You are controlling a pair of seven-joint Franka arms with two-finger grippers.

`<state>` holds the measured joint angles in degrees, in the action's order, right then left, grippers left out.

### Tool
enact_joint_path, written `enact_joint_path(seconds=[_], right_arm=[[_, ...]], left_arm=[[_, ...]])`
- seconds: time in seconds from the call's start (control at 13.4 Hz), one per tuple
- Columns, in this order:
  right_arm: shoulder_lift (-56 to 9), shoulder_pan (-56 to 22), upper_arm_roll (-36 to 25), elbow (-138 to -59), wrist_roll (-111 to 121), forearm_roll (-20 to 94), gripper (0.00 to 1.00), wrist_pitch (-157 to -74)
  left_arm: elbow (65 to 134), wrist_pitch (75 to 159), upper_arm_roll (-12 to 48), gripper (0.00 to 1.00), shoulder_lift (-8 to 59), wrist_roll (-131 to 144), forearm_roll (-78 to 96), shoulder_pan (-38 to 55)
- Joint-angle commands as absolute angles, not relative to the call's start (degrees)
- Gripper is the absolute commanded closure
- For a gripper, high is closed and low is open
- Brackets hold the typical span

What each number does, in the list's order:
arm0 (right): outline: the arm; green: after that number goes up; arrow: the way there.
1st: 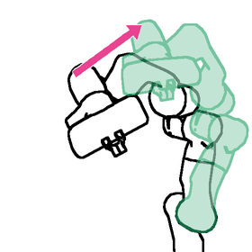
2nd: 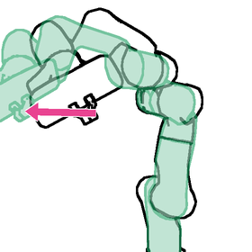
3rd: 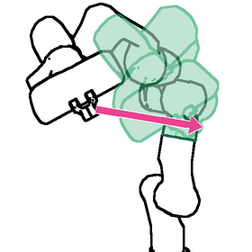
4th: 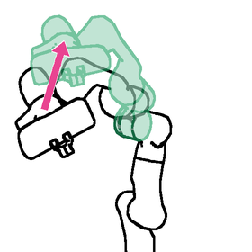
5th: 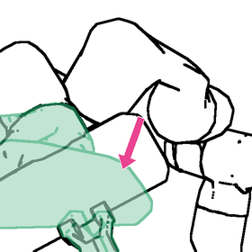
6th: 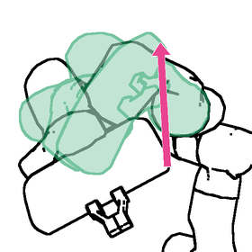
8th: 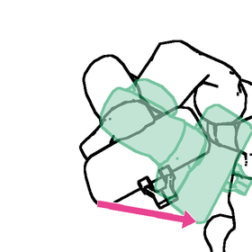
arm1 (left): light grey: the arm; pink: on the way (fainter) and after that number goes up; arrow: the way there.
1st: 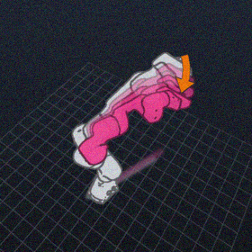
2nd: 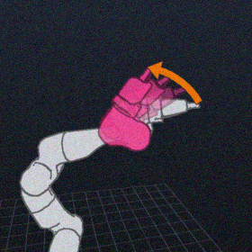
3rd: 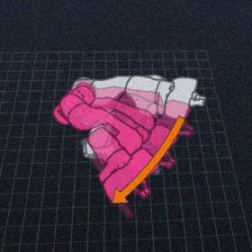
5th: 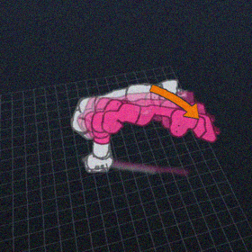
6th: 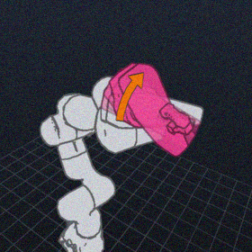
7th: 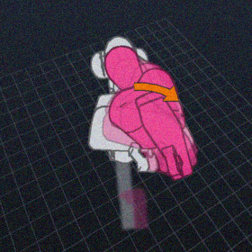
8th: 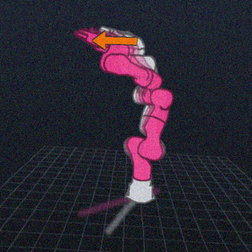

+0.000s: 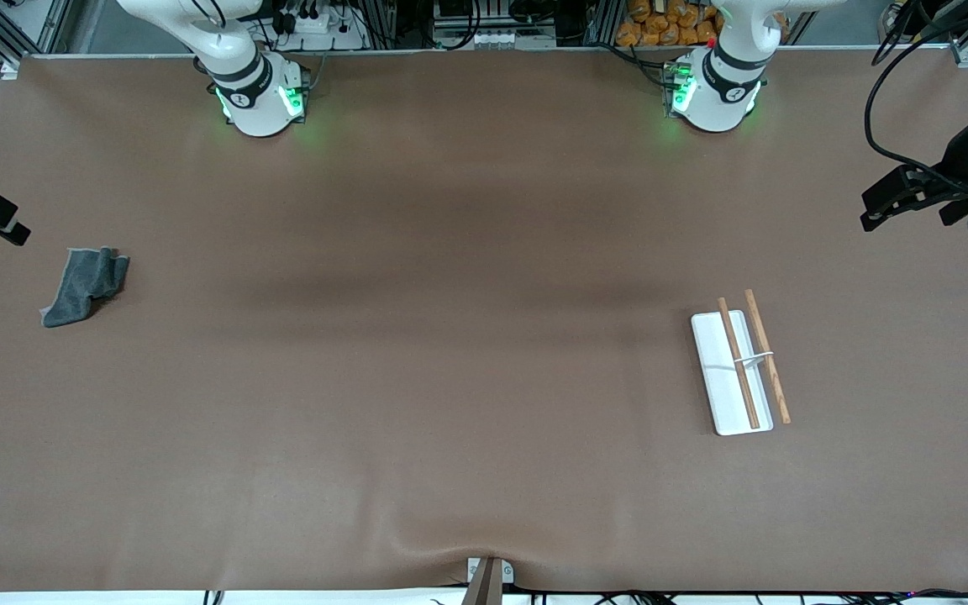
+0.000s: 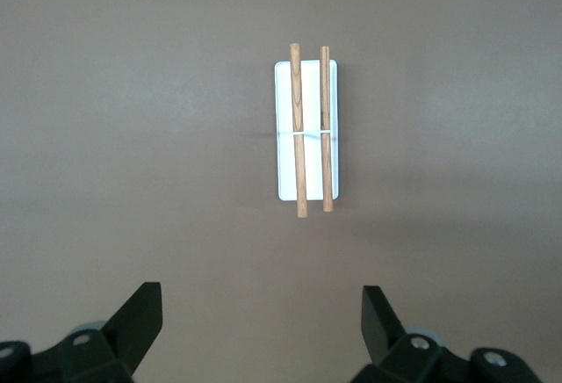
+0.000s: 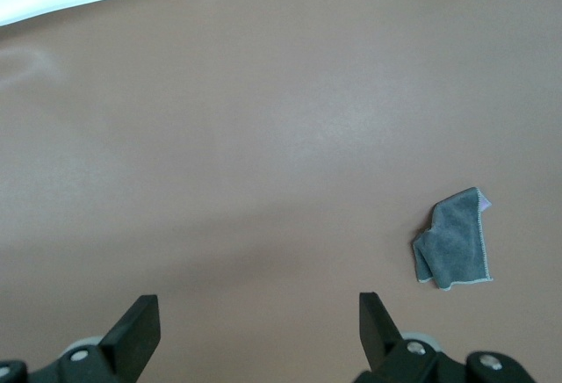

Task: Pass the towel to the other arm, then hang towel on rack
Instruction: 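Reach the right gripper down to the grey towel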

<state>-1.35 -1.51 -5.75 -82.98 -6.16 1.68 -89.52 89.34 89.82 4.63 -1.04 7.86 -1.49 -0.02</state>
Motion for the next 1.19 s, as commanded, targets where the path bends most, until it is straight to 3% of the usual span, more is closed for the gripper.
enact_joint_path(seconds=[0.0,0.67,1.12], right_arm=[[-2.1,-1.3,-5.4,-81.4,-5.7,1.0,0.00,-88.8],[-3.6,-0.5,-5.4,-81.9,-5.6,1.1,0.00,-88.9],[-12.4,3.4,-5.6,-83.5,-5.4,-3.0,0.00,-88.8]], left_arm=[[87.9,88.2,4.8,0.00,-1.1,7.5,-1.1,0.0],[85.5,87.2,4.7,0.00,-0.3,7.6,-0.8,0.3],[85.4,87.2,4.7,0.00,0.3,7.4,-1.0,0.3]])
